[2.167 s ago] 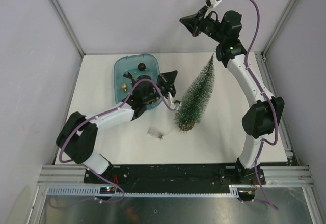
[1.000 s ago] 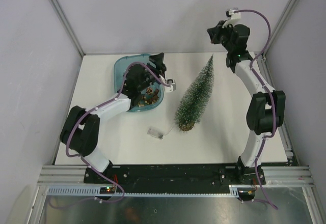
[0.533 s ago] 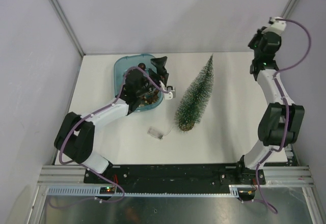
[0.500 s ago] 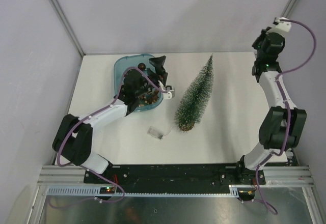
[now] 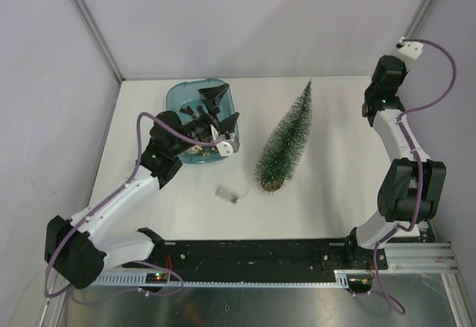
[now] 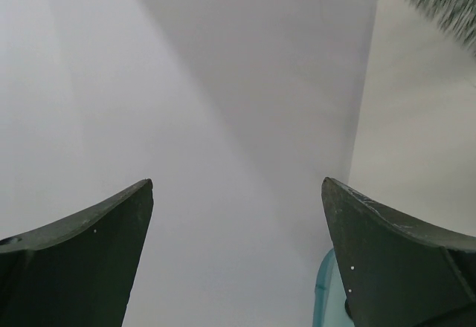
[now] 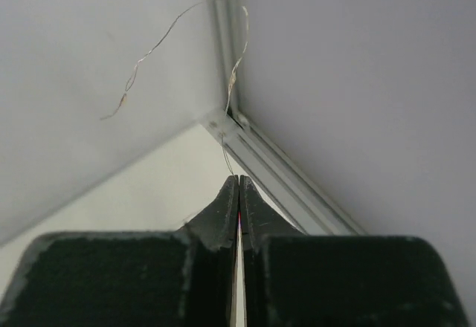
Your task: Decorate the small christmas tree
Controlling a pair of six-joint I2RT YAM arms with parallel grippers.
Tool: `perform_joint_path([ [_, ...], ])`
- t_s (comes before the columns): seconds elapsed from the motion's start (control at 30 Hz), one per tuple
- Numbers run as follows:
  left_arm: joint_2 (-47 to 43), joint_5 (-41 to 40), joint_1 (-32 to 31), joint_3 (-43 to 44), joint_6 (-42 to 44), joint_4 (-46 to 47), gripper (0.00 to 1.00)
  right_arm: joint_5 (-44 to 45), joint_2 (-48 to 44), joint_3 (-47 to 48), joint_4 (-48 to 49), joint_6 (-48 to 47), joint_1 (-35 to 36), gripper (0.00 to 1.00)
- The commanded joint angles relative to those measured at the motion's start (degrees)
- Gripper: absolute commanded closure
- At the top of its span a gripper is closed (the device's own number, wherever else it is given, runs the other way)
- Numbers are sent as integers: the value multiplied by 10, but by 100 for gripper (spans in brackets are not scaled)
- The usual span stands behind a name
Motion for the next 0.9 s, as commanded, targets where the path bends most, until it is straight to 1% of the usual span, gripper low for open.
perform_joint_path([
  [0.0, -39, 34, -20, 45, -91, -81, 0, 160, -37, -54, -51, -4, 13, 100],
  [0.1, -55, 26, -36, 64, -124, -118, 0, 218, -105, -121, -58, 17, 12, 100],
  [0.27, -81, 9, -72, 65, -160, -137, 0, 272, -268, -236, -102, 60, 29, 100],
  [0.33, -90, 1, -85, 60, -160, -140, 0, 289, -340, -275, -136, 67, 45, 100],
  [0.43, -94, -14, -97, 63, -169, -143, 0, 304, -452, -307, -229, 108, 70, 100],
  [0.63, -96, -34, -111, 76, -196, -149, 0, 208, -655, -293, -418, 161, 94, 100],
  [0.73, -103, -39, -119, 73, -198, -152, 0, 123, -720, -272, -548, 184, 102, 100],
  [0.77, -106, -42, -123, 72, -197, -154, 0, 92, -742, -261, -586, 214, 106, 100],
  [0.83, -111, -51, -130, 71, -196, -157, 0, 5, -796, -239, -596, 210, 120, 100],
  [0.87, -114, -54, -132, 71, -196, -158, 0, -34, -809, -226, -598, 203, 115, 100],
])
